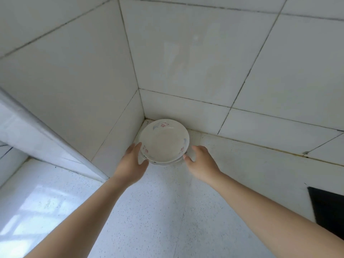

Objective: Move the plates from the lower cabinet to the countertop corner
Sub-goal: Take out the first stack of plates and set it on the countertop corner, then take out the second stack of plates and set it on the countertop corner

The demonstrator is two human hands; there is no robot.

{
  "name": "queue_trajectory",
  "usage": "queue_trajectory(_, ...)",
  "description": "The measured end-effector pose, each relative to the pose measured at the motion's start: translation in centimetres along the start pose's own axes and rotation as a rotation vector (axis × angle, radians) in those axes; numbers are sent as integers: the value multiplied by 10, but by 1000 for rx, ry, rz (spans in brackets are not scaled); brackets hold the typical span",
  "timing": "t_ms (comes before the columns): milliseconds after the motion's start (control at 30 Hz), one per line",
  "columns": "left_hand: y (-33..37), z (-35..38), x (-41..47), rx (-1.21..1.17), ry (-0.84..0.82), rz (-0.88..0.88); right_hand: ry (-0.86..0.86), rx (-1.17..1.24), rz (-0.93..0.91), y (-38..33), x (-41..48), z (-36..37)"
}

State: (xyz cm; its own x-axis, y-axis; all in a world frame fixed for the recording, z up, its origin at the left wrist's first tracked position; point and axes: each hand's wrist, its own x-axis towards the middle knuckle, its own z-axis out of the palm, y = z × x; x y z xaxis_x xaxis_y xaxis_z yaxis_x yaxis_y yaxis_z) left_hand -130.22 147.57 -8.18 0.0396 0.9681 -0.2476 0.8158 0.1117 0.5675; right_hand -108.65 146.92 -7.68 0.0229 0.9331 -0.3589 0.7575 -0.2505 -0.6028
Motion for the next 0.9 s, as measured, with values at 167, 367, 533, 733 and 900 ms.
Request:
queue_trajectory(167, 25, -11, -70, 63, -20, 102, -14, 15, -128, 3, -65, -18)
queue_trajectory(367, 60, -11, -154, 160, -30, 224, -35, -19, -290, 16, -149, -39)
queue_trajectory(533, 81, 5, -231, 147, 3, 237, -23, 12, -373, 33, -222, -49)
queue_trajectory(733, 107, 41, -312, 410, -4, 188, -43, -56, -431, 74, -299, -57)
queue_trajectory(900, 130, 69, -354, 378, -50, 156, -103, -48, -360, 119, -341, -59)
